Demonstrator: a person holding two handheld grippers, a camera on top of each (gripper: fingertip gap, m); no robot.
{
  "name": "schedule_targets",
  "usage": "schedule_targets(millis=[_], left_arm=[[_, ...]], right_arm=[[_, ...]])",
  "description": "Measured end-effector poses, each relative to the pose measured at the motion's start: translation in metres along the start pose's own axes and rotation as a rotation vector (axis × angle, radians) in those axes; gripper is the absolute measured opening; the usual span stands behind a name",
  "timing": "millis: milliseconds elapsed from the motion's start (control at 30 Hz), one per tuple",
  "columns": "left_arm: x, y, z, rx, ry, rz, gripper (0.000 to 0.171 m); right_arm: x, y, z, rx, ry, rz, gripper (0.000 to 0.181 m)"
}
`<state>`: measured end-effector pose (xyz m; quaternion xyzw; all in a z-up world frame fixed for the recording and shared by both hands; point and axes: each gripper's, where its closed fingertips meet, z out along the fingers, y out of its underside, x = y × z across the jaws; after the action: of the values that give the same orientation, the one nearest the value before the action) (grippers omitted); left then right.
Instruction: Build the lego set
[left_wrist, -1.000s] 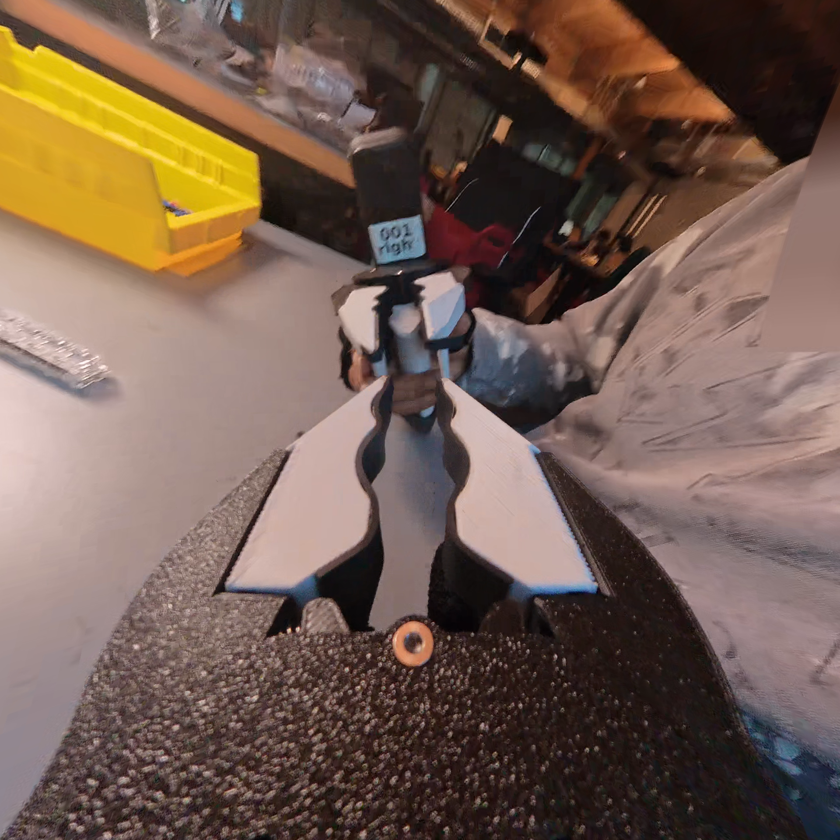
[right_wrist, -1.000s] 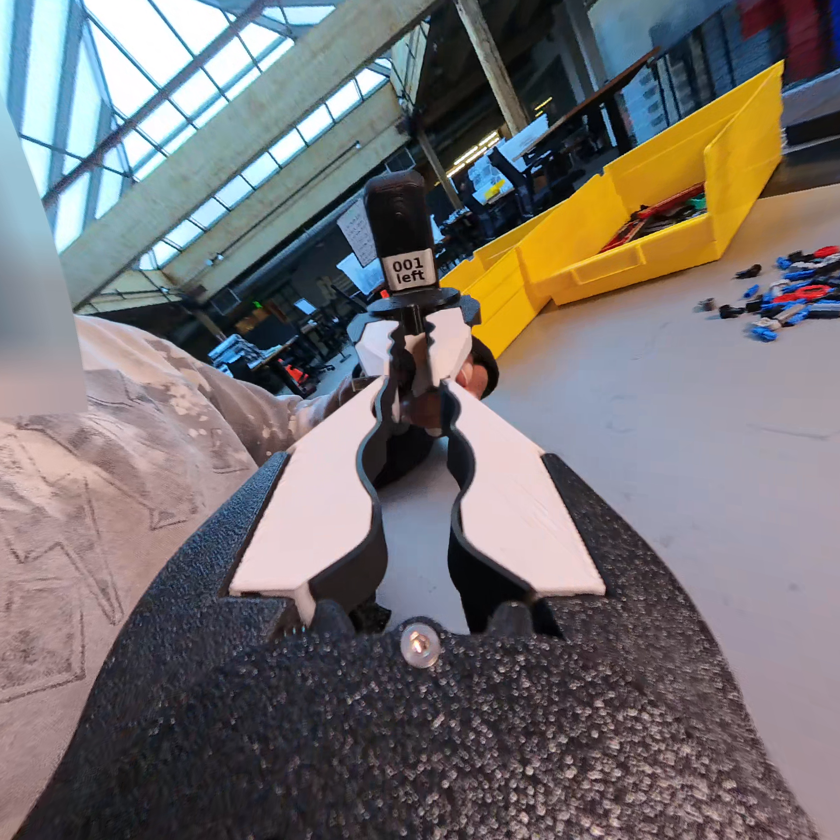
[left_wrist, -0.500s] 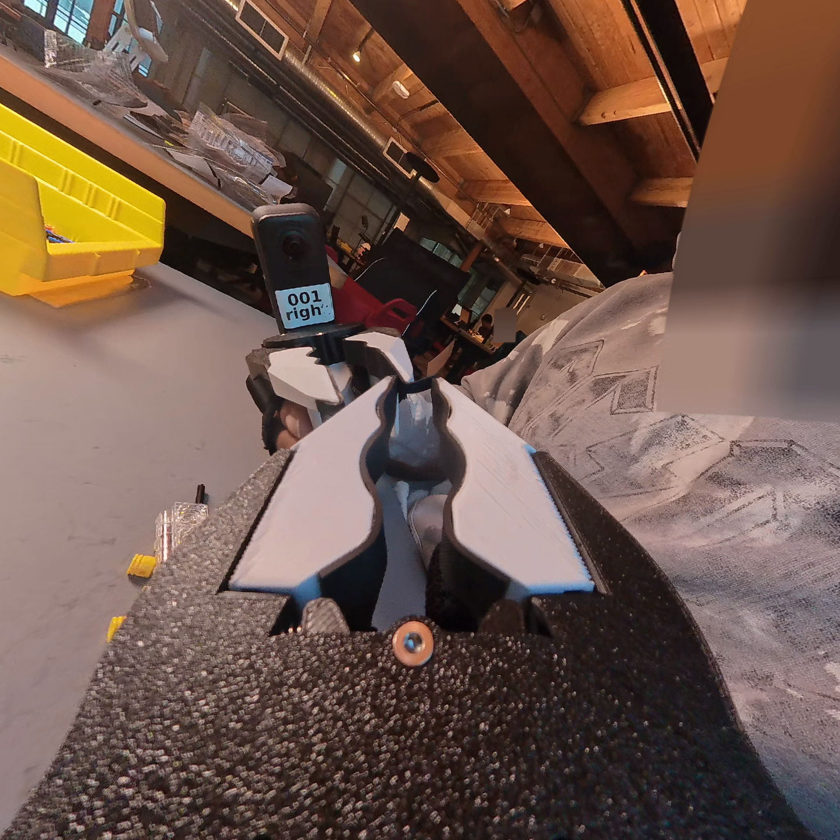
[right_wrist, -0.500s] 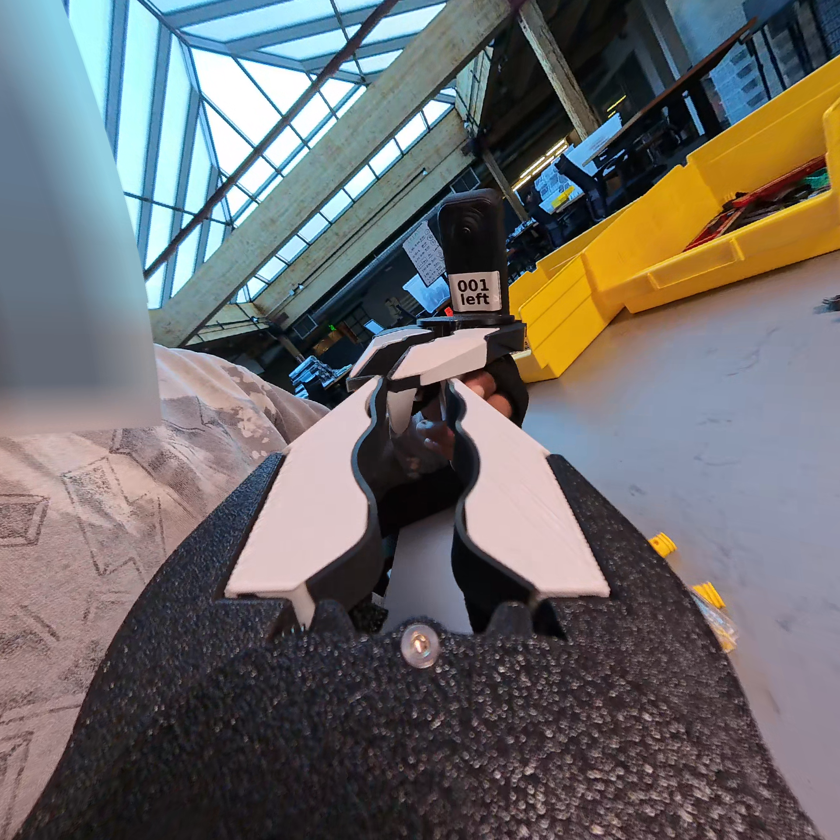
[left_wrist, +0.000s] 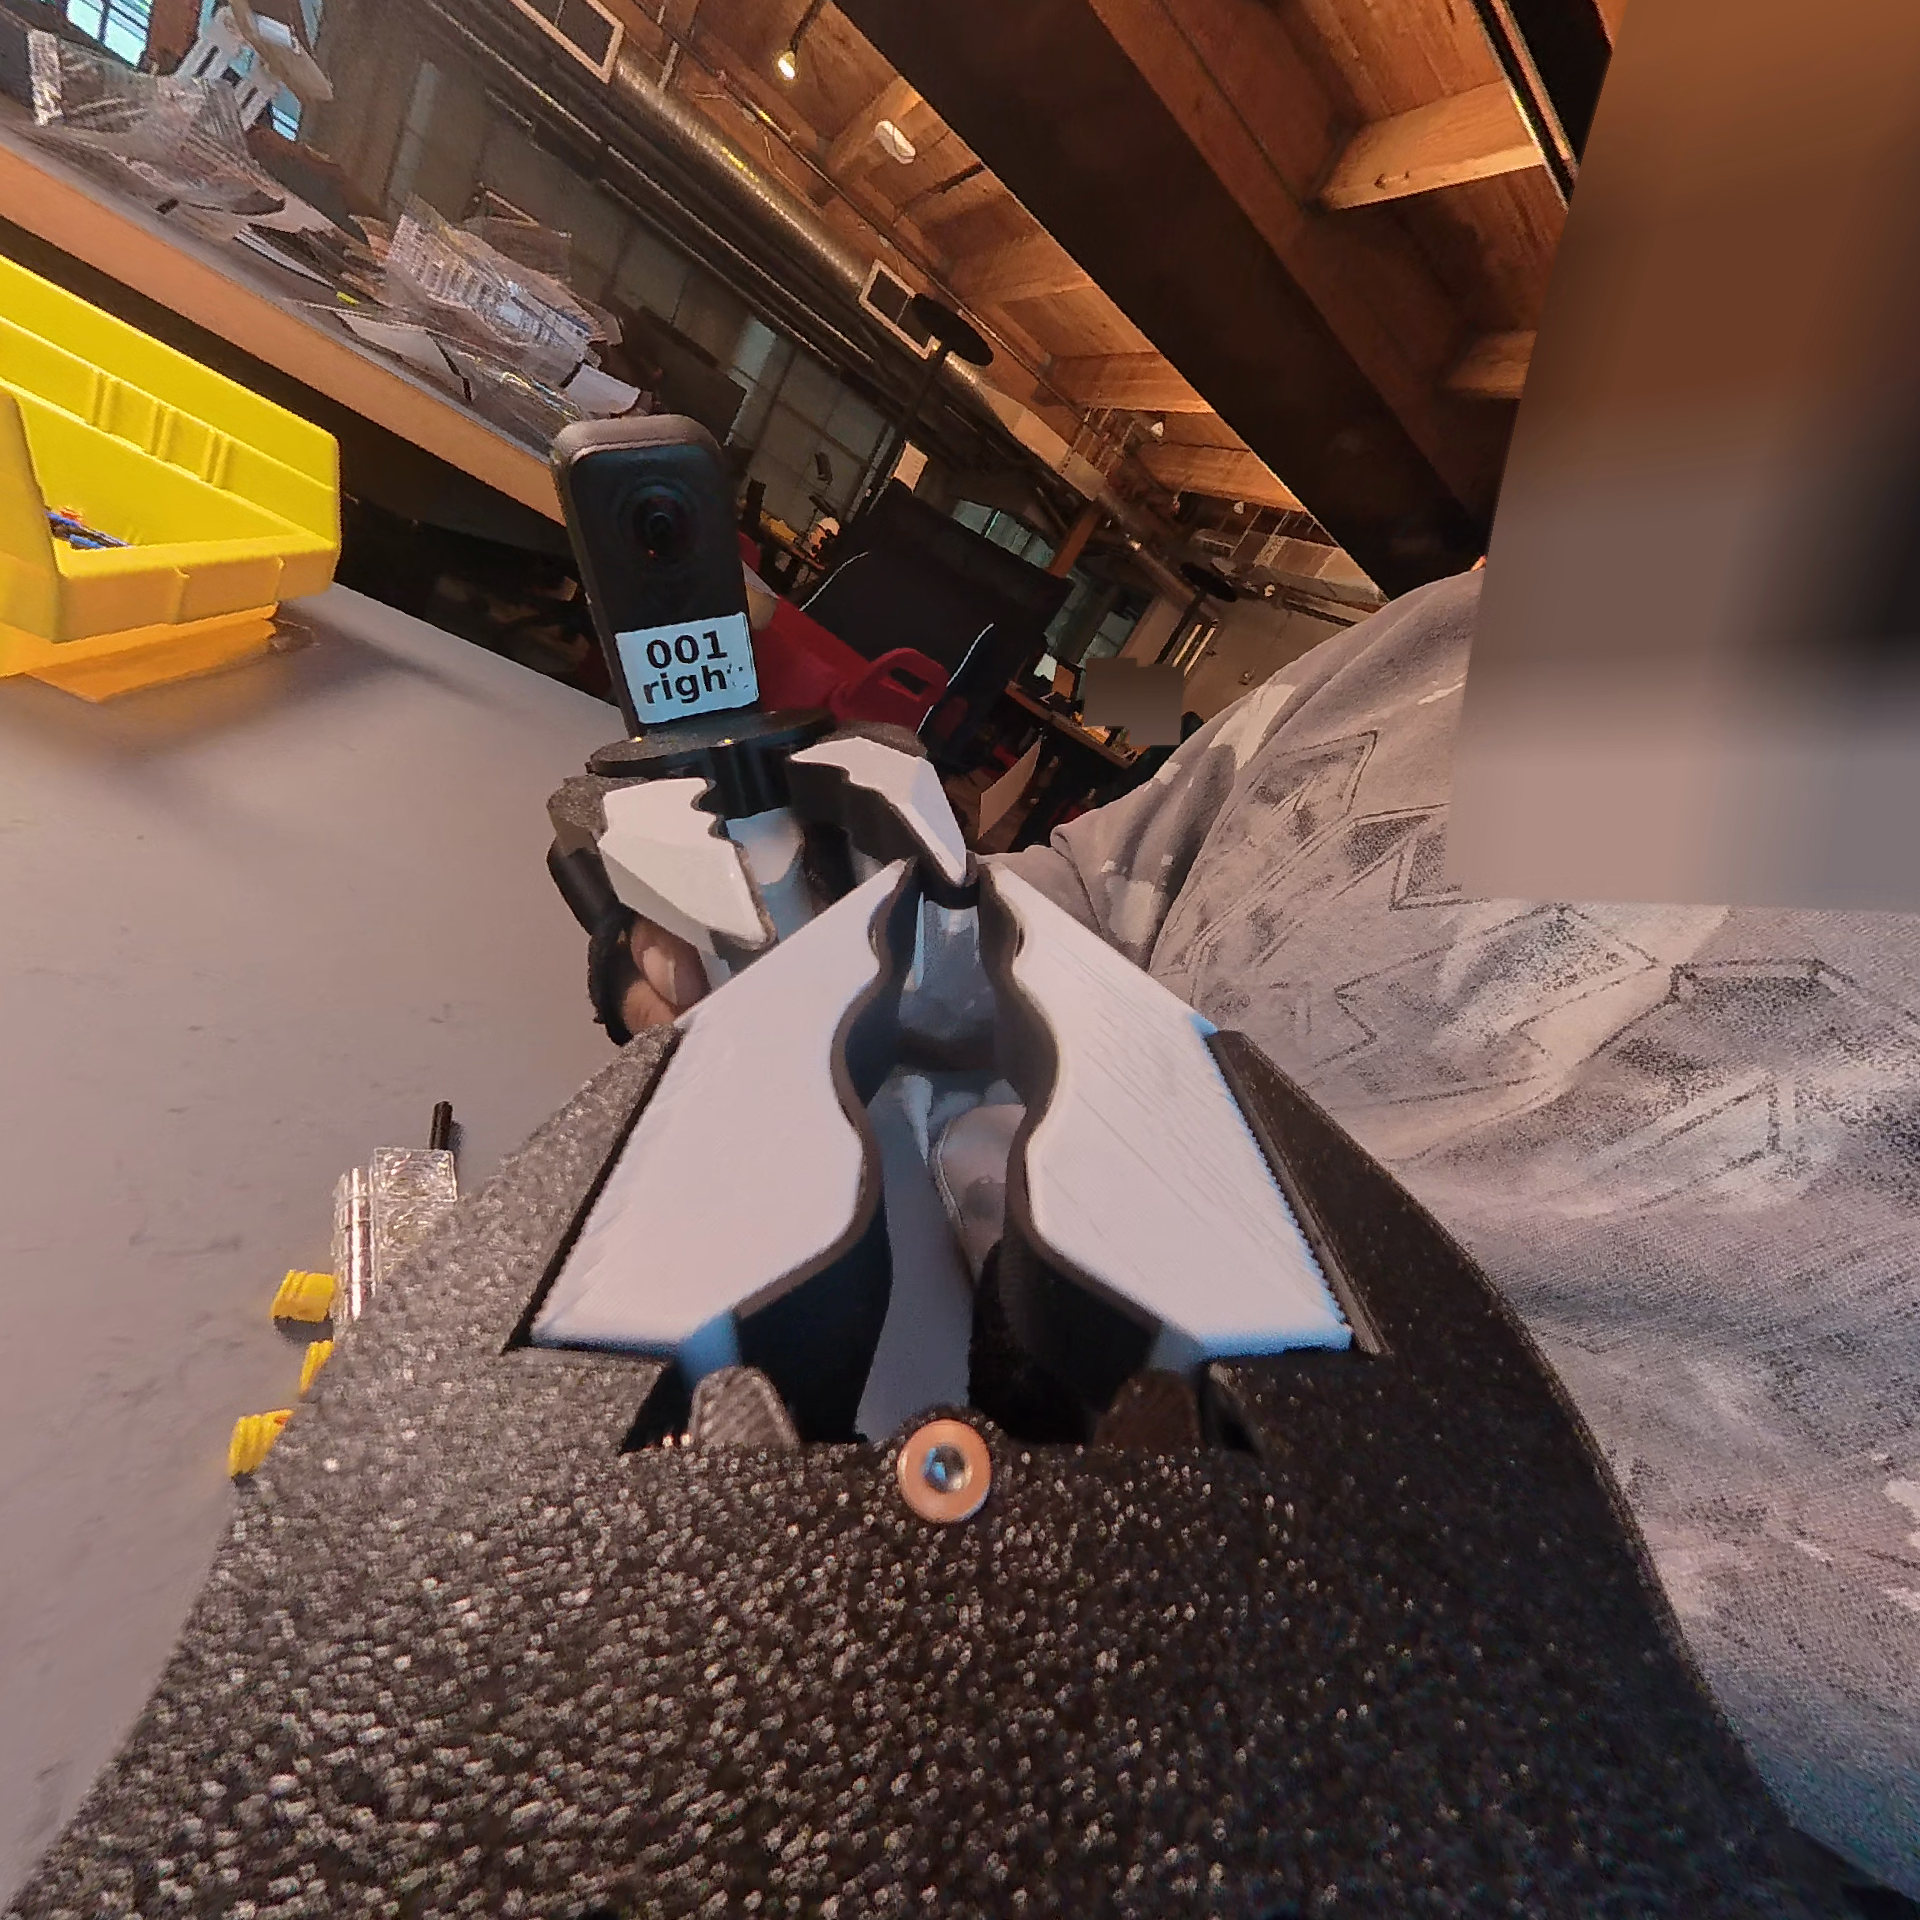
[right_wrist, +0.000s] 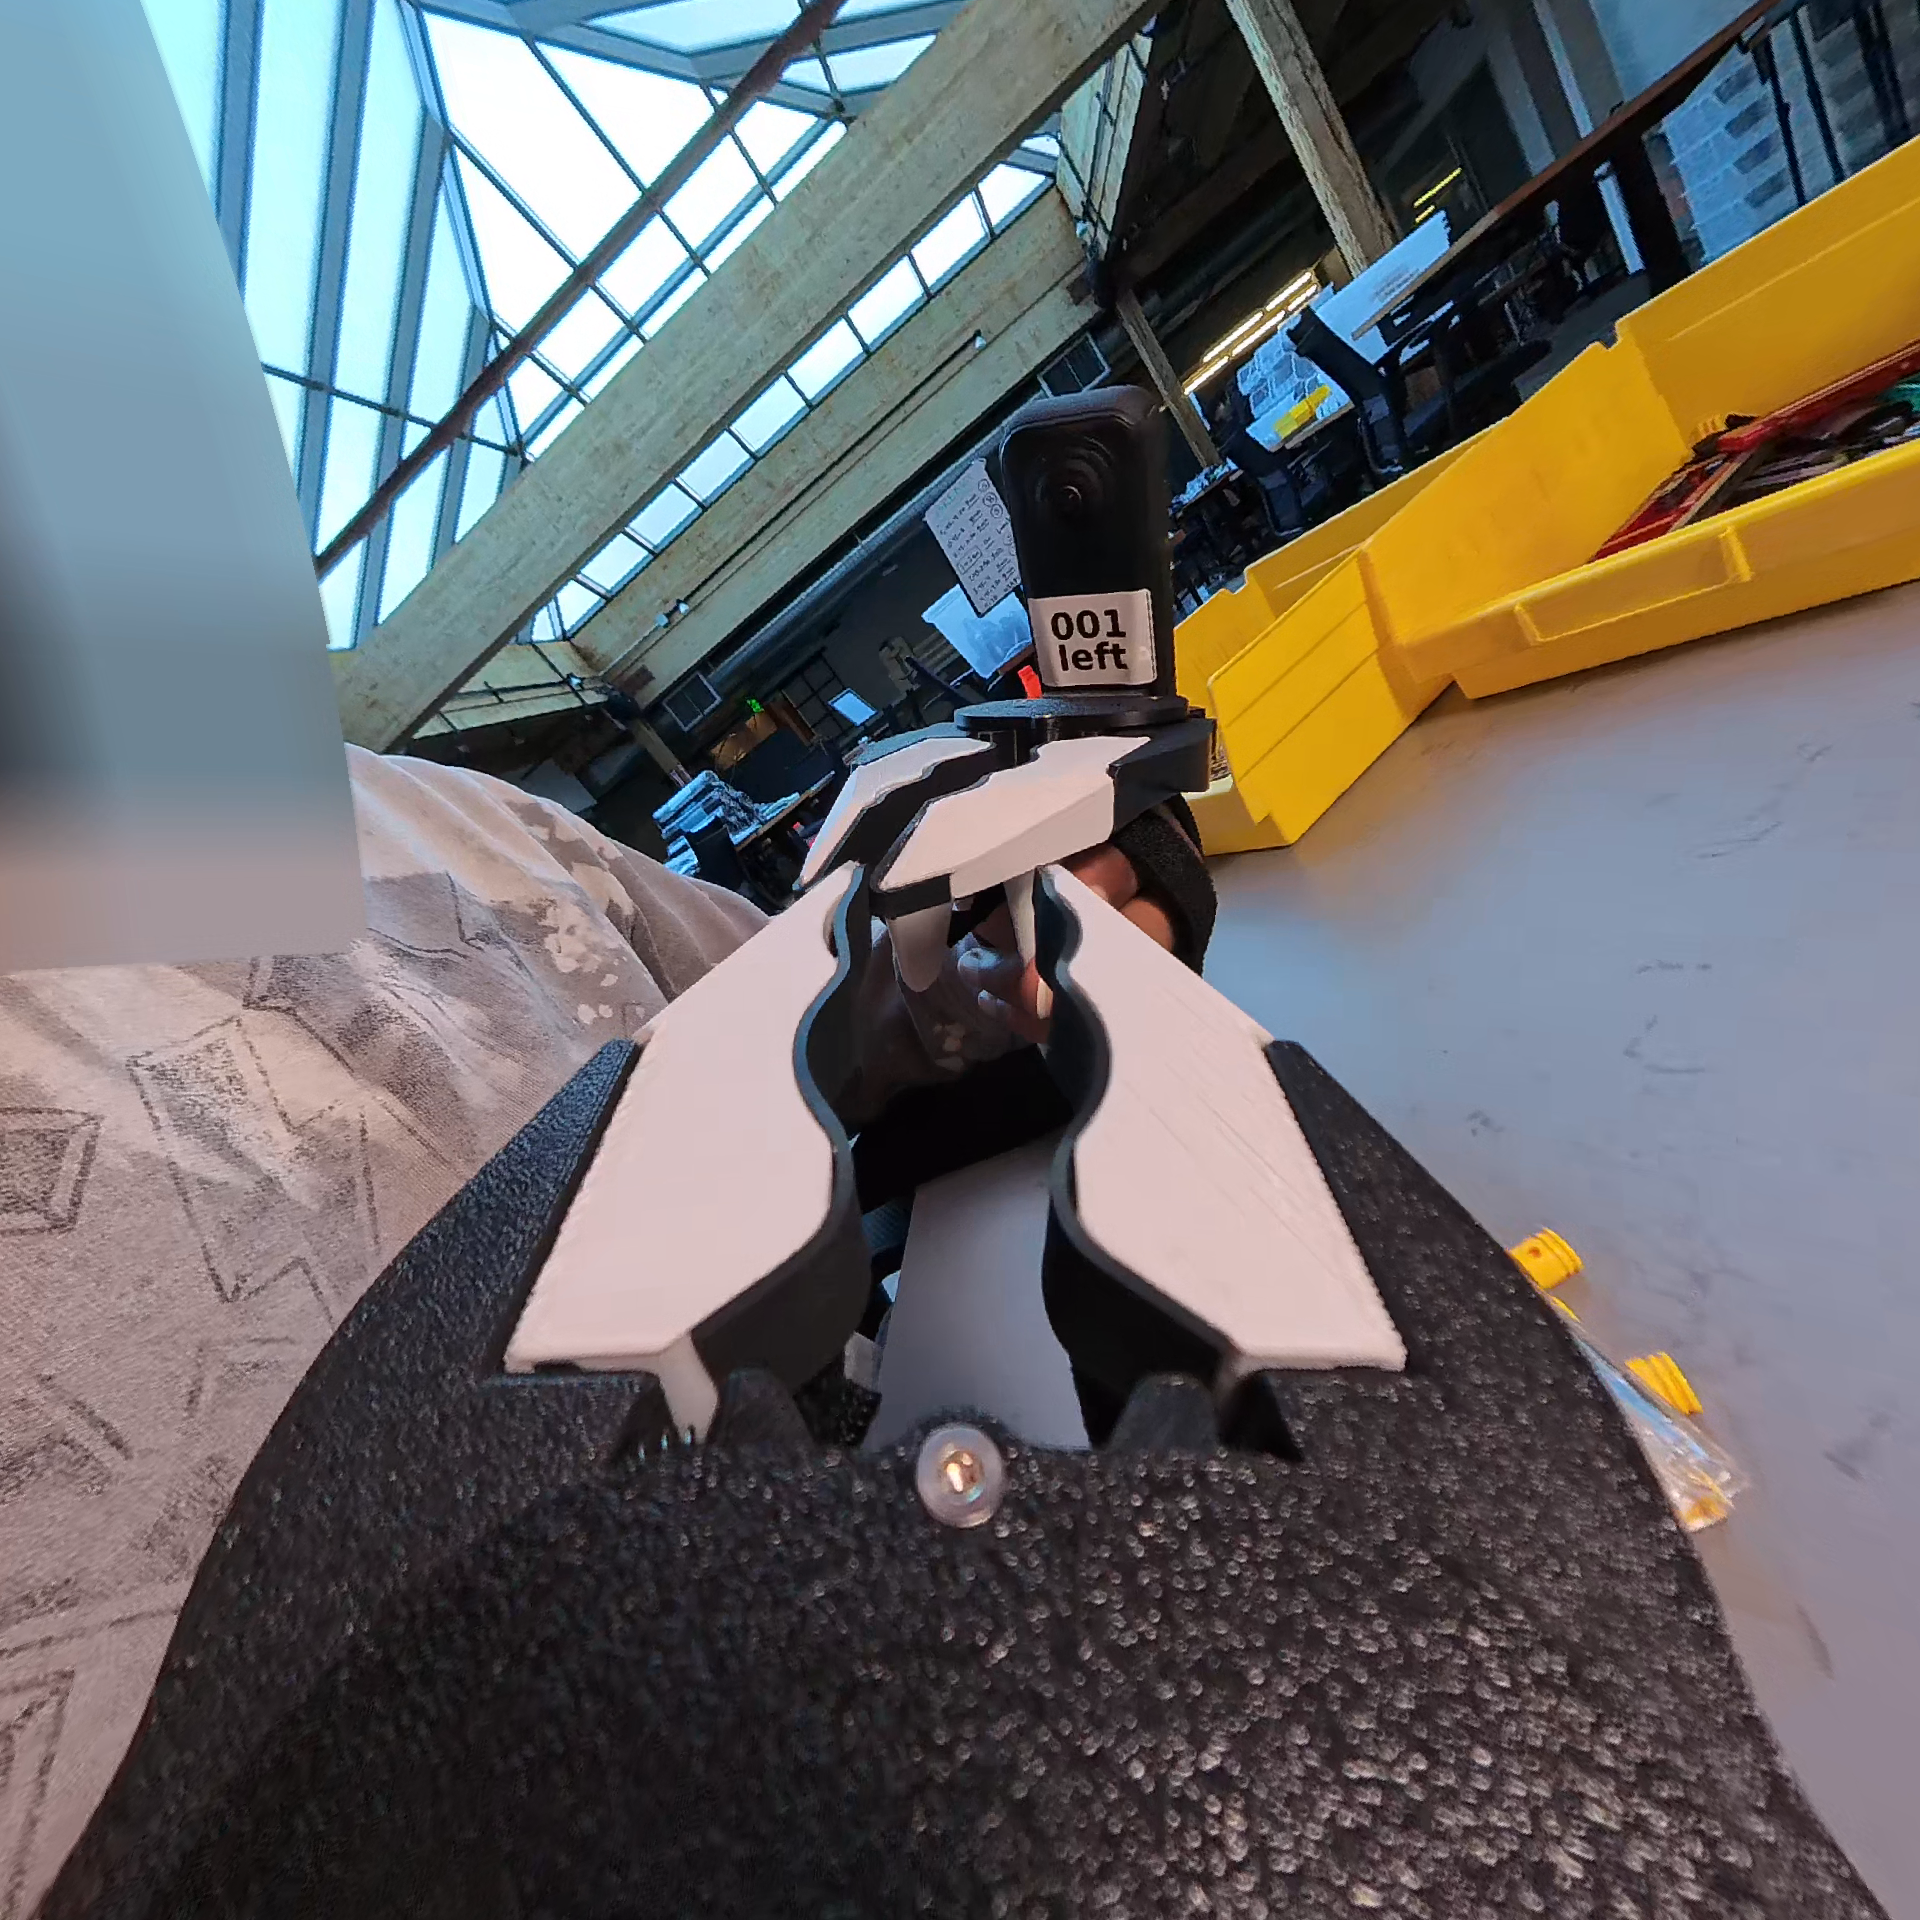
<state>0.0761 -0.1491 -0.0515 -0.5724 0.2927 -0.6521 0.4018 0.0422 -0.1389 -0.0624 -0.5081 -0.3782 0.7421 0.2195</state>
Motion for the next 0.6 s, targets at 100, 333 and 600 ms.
schedule_targets(millis=[100, 333, 600], left_arm=[[0.0001, 0.0018, -0.0007, -0.024, -0.012, 0.006, 0.009], [0.0041, 0.0015, -0.0012, -0.057, -0.045, 0.052, 0.008], [-0.0041, 0.0017, -0.0047, -0.042, -0.095, -0.017, 0.006]], right_arm=[[-0.002, 0.001, 0.0013, -0.013, 0.005, -0.005, 0.028], [-0.008, 0.0, 0.0043, -0.05, 0.042, -0.034, 0.023], [-0.002, -0.0025, 0.0038, -0.083, 0.162, -0.241, 0.012]])
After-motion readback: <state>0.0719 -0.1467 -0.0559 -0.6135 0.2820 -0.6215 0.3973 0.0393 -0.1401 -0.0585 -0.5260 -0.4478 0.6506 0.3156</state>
